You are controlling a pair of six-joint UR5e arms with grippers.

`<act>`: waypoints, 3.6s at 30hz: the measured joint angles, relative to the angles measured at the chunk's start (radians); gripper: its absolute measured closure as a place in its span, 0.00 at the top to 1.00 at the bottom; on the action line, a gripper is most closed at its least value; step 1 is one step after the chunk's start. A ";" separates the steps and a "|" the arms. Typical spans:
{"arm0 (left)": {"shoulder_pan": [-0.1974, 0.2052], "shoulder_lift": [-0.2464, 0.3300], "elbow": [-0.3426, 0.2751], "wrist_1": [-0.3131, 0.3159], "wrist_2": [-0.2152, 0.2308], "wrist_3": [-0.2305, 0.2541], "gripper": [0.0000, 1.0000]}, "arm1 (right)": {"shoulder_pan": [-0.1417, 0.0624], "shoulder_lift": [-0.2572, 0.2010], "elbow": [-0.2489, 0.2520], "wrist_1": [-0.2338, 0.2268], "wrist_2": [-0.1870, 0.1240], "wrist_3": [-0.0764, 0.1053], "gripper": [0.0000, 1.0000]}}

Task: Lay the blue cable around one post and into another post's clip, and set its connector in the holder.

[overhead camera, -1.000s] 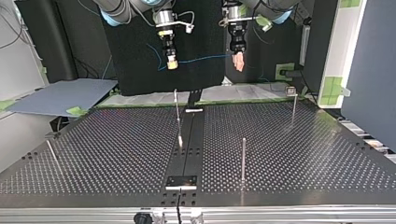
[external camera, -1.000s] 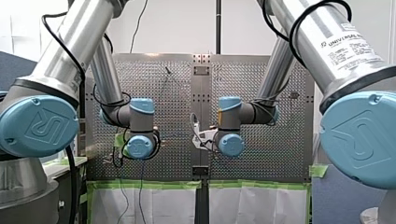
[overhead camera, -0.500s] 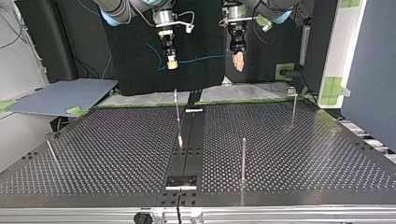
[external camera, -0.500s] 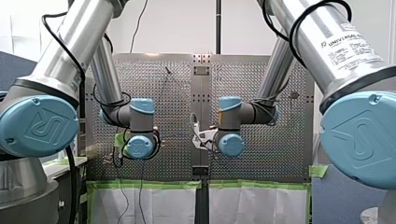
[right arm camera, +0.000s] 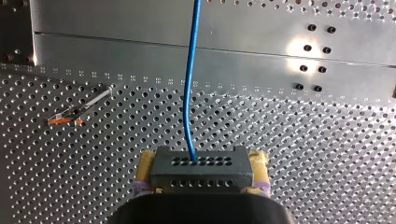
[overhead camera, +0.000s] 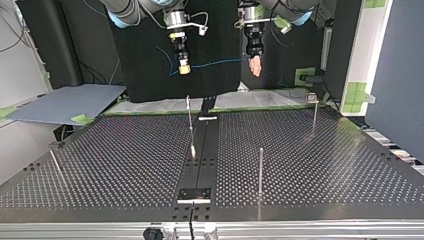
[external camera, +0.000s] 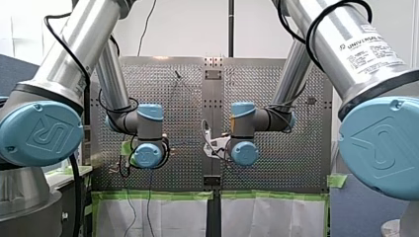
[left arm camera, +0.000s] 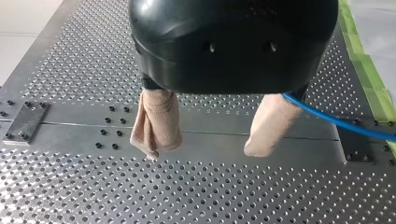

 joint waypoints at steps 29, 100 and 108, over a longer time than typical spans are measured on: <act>0.000 0.000 0.000 0.000 0.000 0.000 1.00 | 0.000 0.000 0.000 0.000 0.000 0.000 0.00; -0.060 -0.024 0.023 -0.086 0.013 -0.133 1.00 | 0.049 0.032 -0.113 0.161 0.099 0.086 0.00; -0.028 0.058 0.079 -0.168 -0.046 -0.157 1.00 | 0.039 -0.051 -0.181 0.245 0.112 0.092 0.00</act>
